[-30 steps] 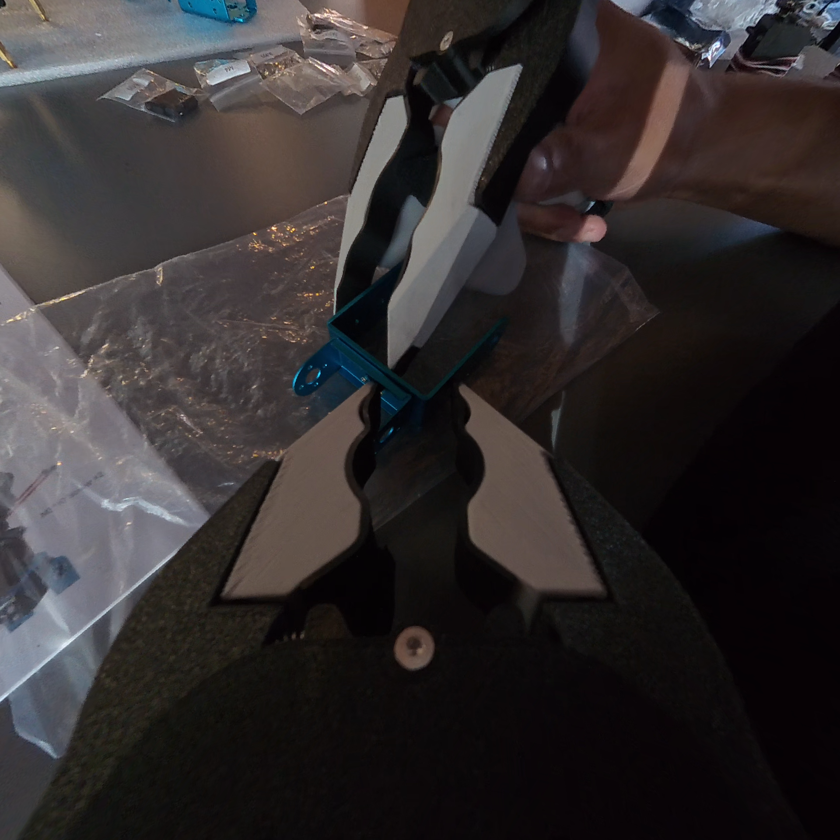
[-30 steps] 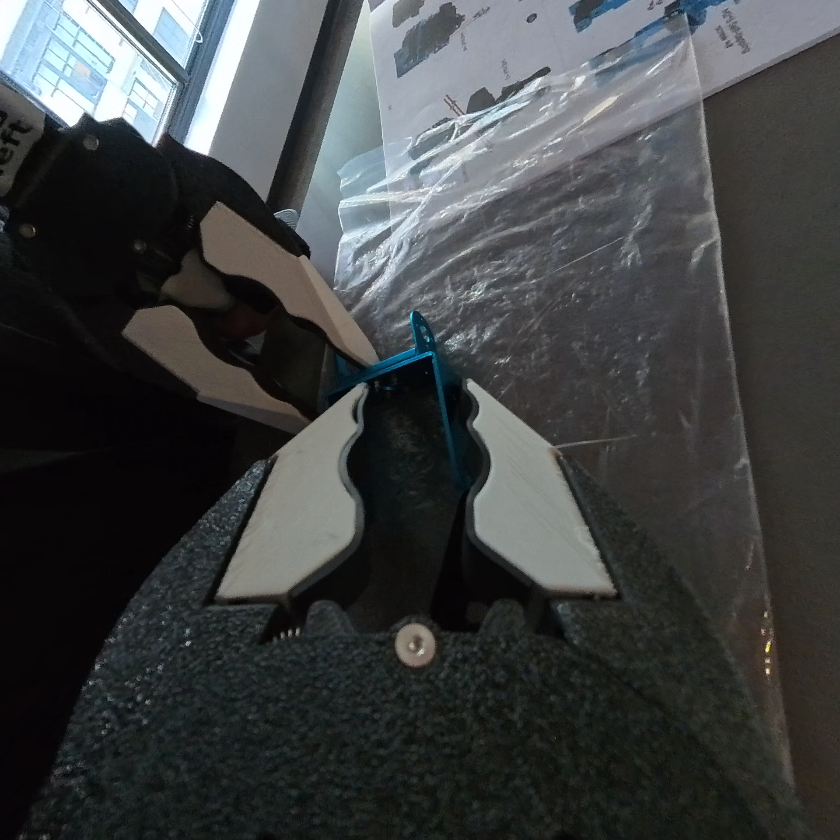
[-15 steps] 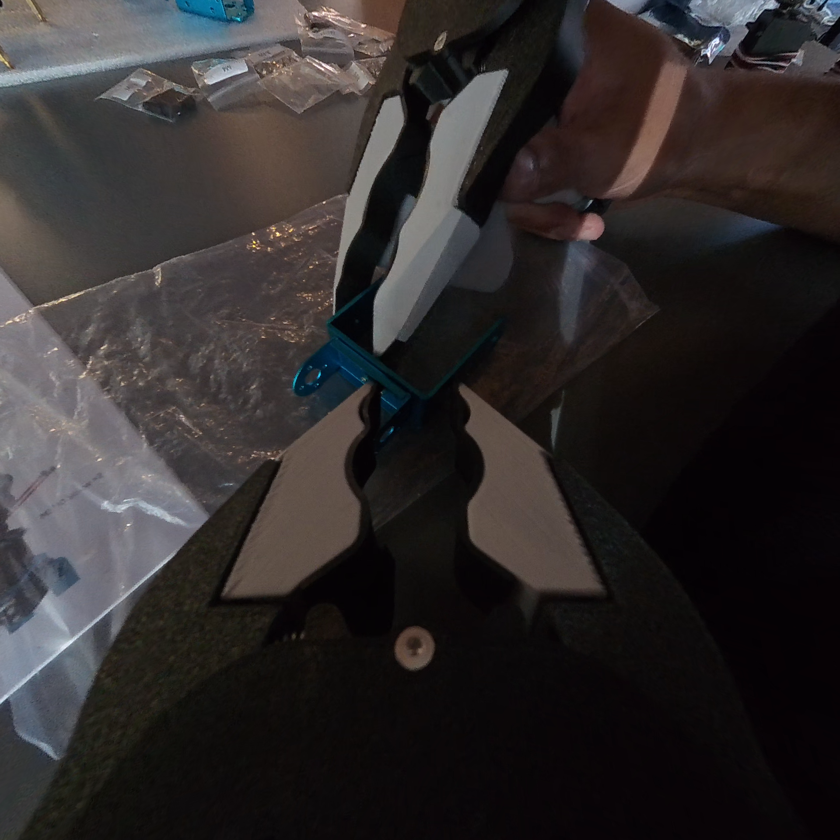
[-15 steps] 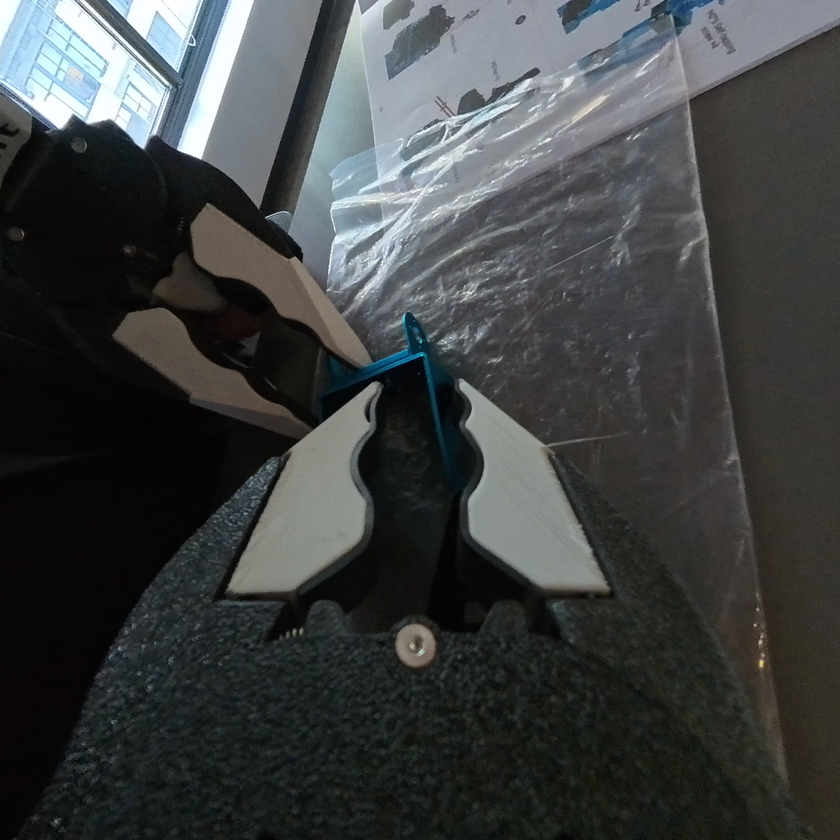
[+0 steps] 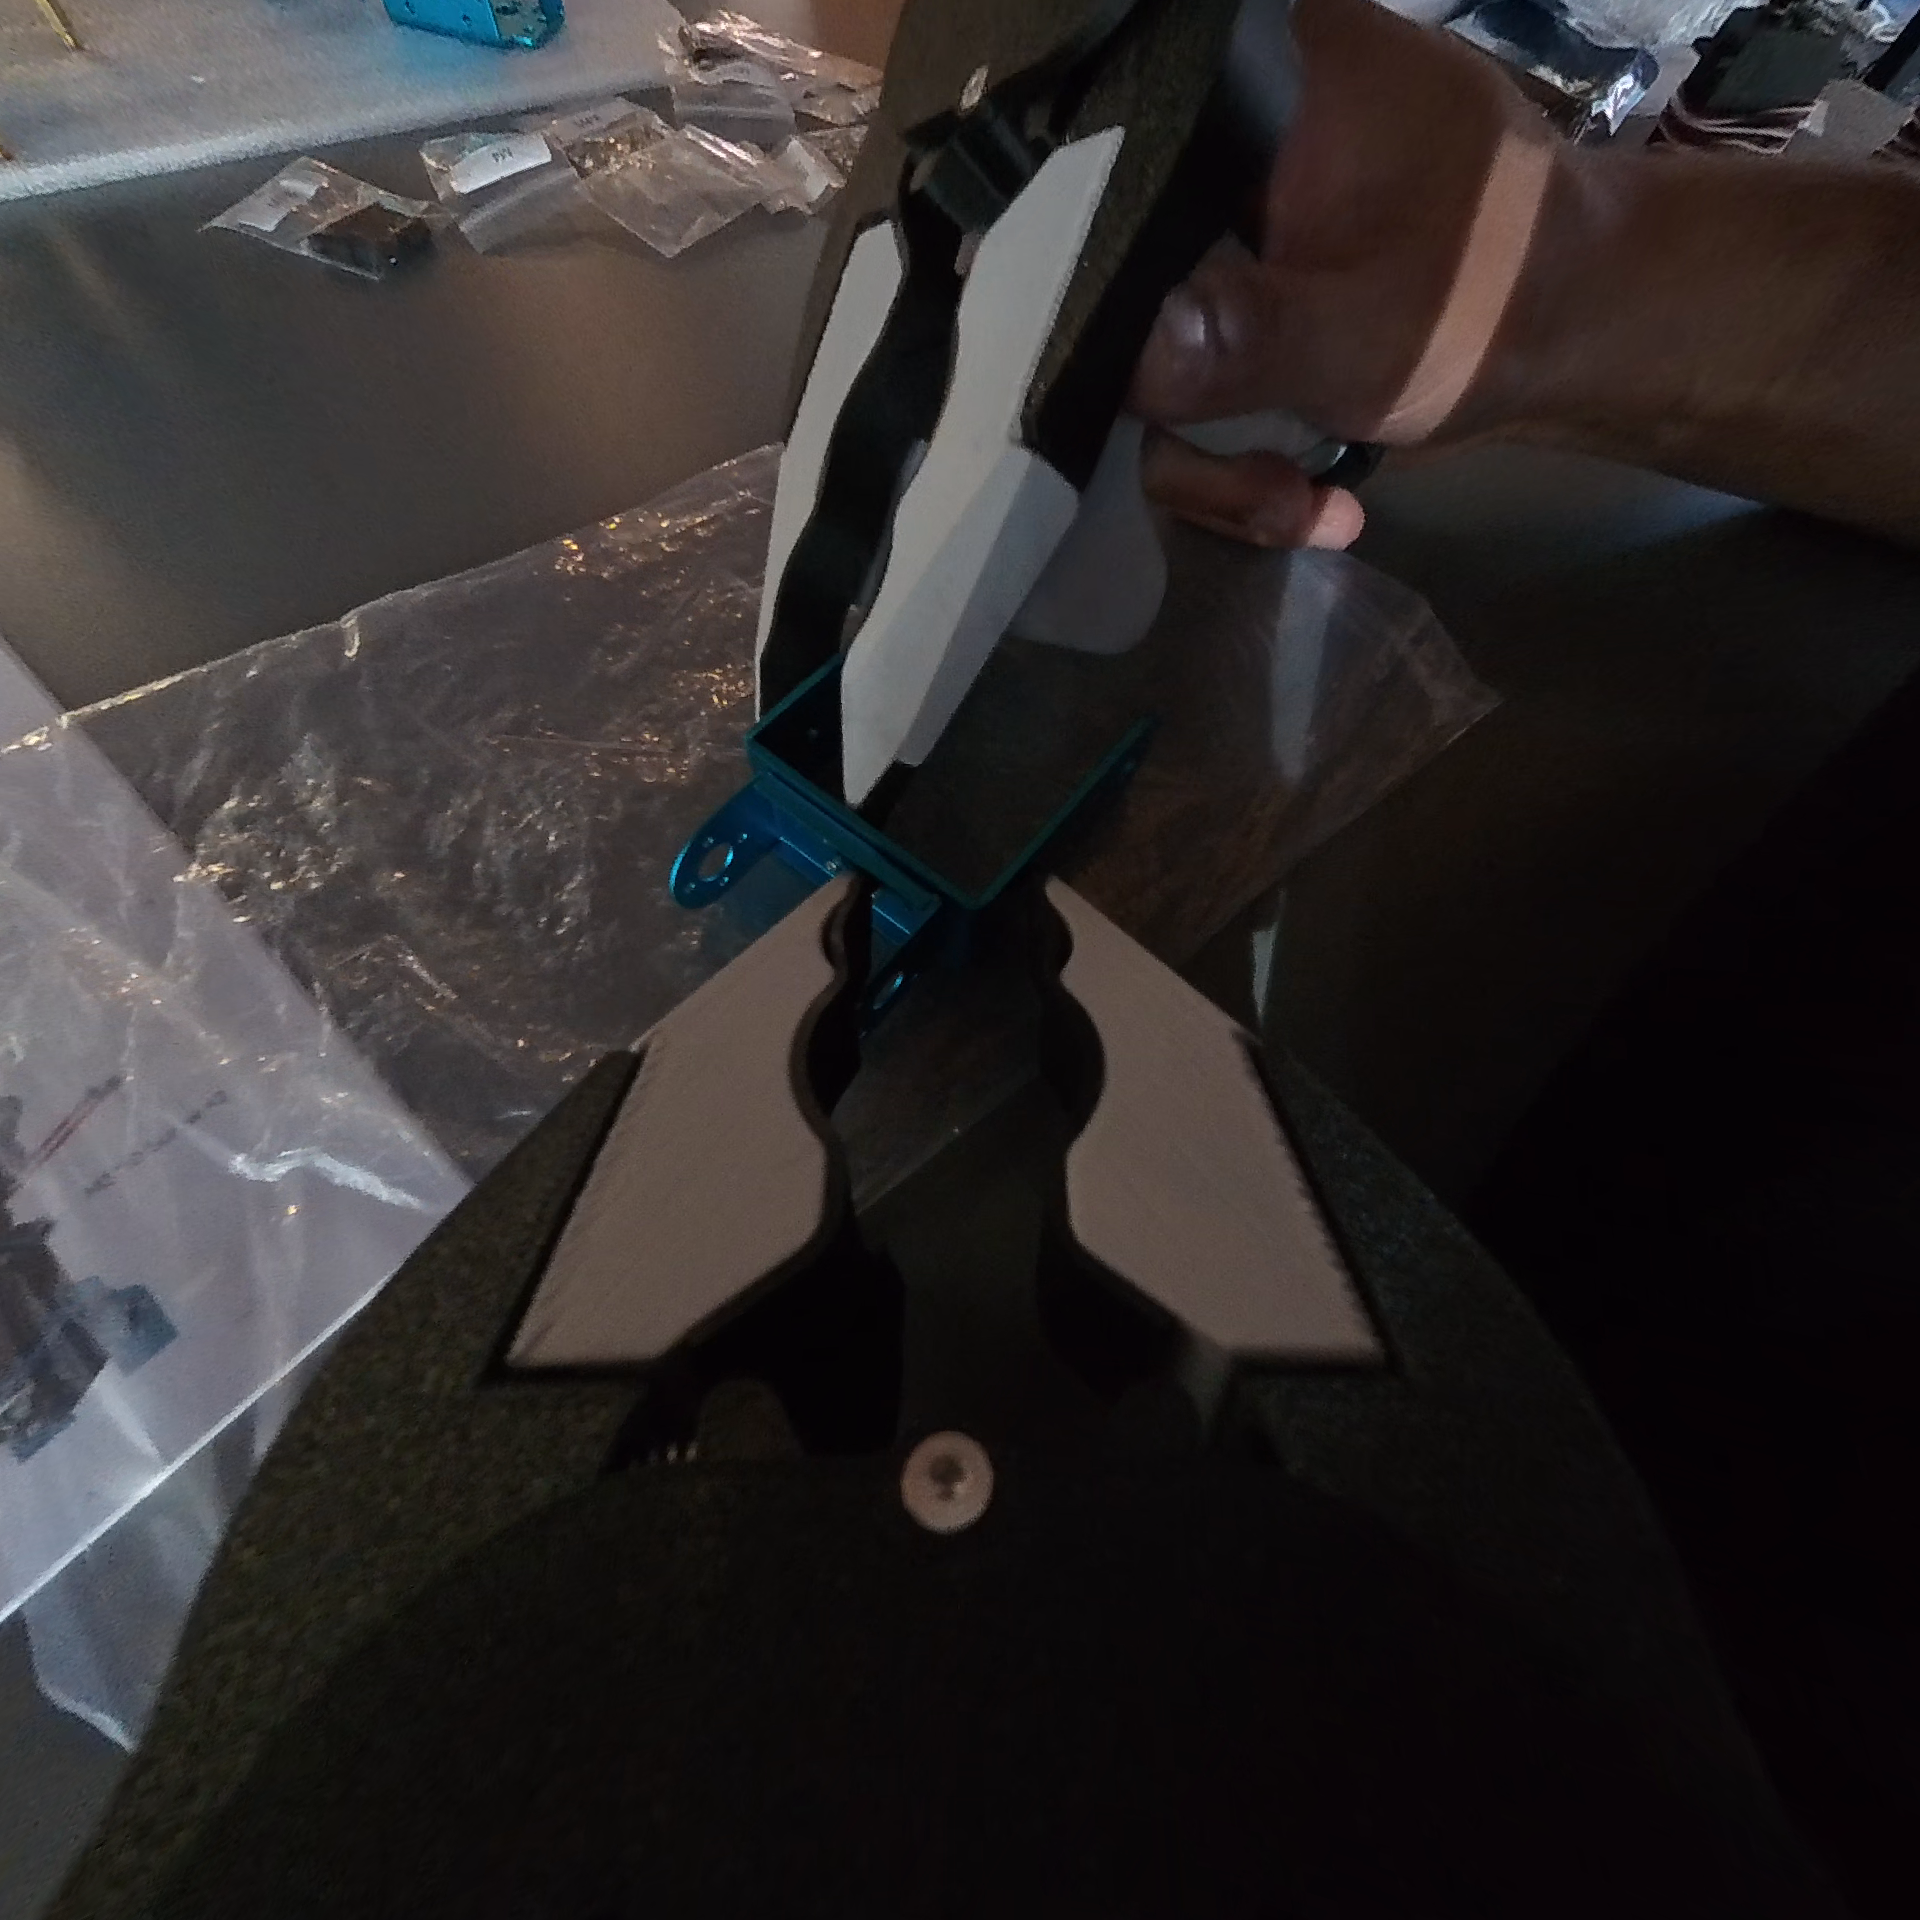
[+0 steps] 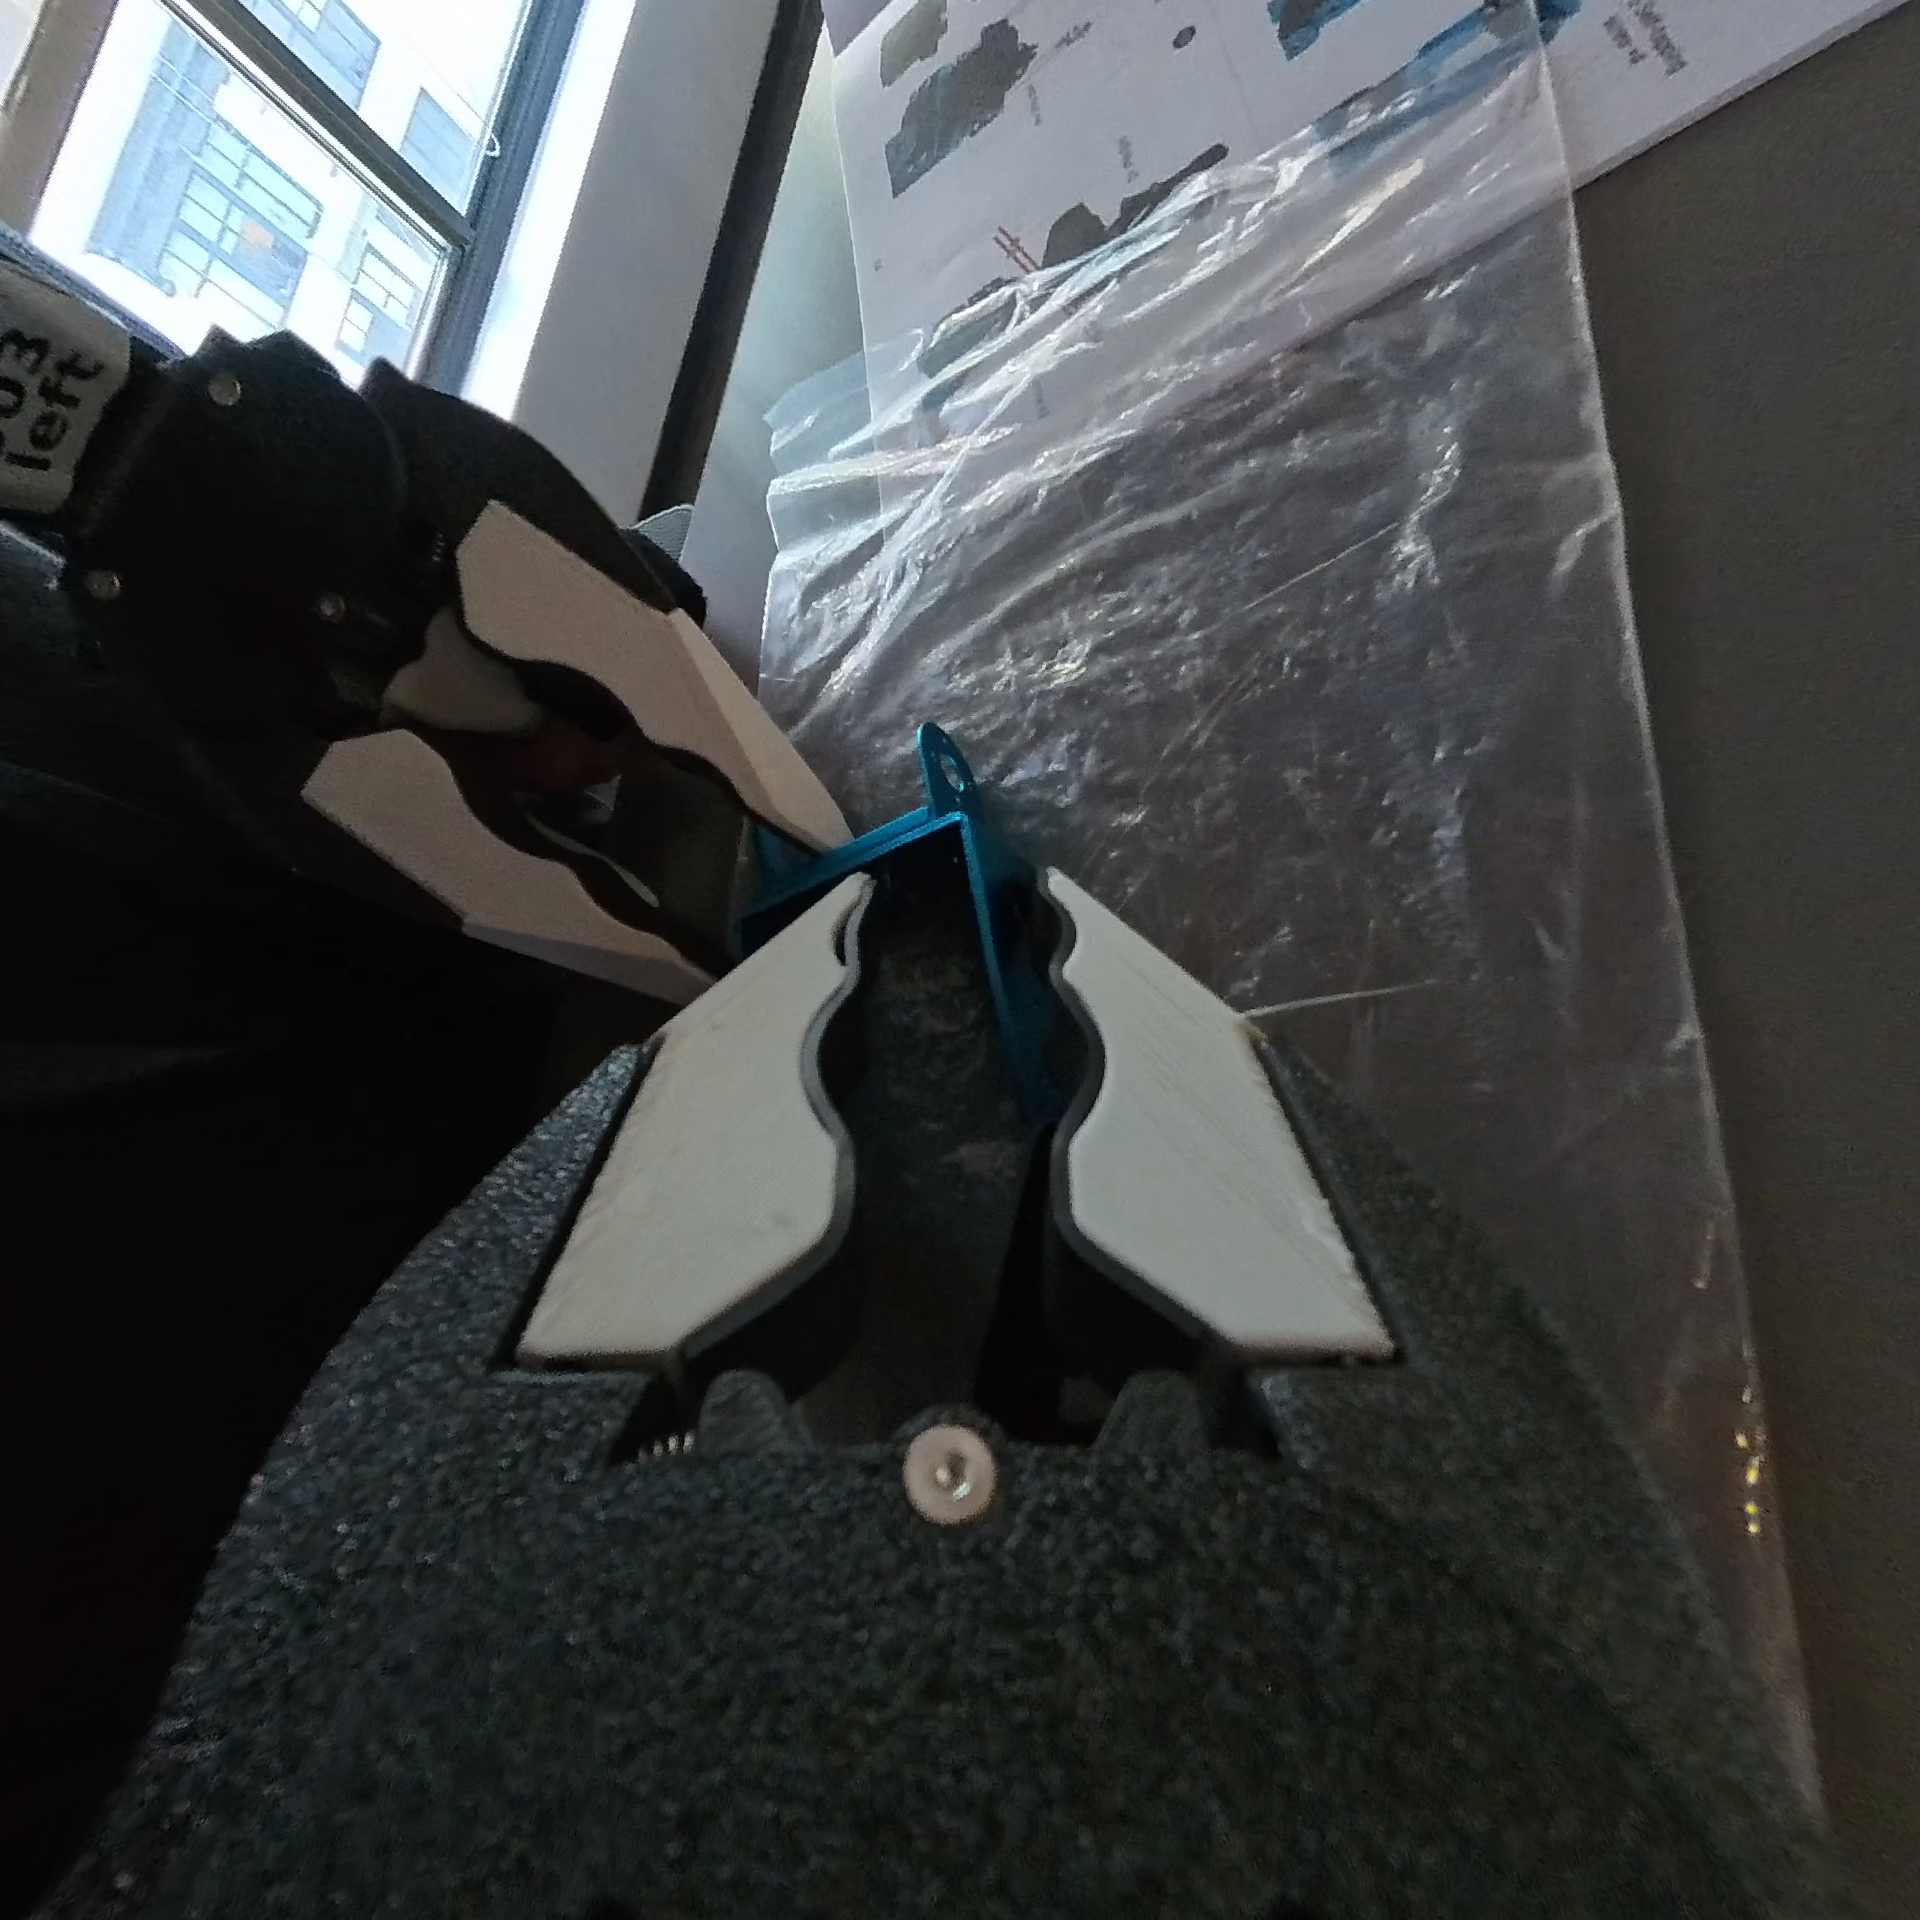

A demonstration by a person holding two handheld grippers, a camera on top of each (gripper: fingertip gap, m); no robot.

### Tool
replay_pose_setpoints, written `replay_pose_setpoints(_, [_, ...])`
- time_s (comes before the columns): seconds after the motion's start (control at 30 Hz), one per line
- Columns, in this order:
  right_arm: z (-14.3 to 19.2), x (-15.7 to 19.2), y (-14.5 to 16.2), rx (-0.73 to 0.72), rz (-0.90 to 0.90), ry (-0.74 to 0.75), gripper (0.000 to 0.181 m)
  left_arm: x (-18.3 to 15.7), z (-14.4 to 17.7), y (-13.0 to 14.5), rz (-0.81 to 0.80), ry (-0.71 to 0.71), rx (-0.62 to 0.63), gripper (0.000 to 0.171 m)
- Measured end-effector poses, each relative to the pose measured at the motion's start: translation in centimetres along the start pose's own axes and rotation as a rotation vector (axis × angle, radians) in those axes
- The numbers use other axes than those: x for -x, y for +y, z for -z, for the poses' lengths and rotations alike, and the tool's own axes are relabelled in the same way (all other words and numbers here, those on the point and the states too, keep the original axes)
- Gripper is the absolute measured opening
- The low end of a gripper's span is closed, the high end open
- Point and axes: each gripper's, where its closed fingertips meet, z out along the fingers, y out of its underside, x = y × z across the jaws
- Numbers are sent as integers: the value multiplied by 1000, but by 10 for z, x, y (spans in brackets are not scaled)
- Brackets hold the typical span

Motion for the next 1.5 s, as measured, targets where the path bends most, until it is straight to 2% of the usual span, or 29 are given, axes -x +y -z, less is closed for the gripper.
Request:
replay_pose_setpoints(0.2, [1,-2,-1,-11,-65,-30,26,0,0,0,-3,-3,0,29])
replay_pose_setpoints(0.23, [1,-8,-2,-15,-75,8,11,0,0,0,-4,0,0,29])
replay_pose_setpoints(0.3, [1,-7,-1,-11,-46,18,10,-2,-1,0,-14,0,2,29])
replay_pose_setpoints(0.4, [0,-7,1,9,36,70,14,-1,0,0,-1,3,-2,28])
replay_pose_setpoints(0.57, [10,10,-7,-57,-76,-152,37,-1,-1,0,-3,7,3,28])
replay_pose_setpoints(0.7, [5,10,-1,-19,5,-86,43,-1,-1,0,-3,8,3,28])
replay_pose_setpoints(0.83, [1,8,2,9,54,-25,44,-1,-1,0,0,12,3,28])
replay_pose_setpoints(1.03, [3,8,5,17,54,-51,41,-3,-1,0,2,32,1,28])
replay_pose_setpoints(1.17, [2,6,6,28,92,-3,37,-3,-1,0,-3,31,2,28])
replay_pose_setpoints(1.5, [1,7,7,40,124,6,41,-4,0,0,7,43,0,27])
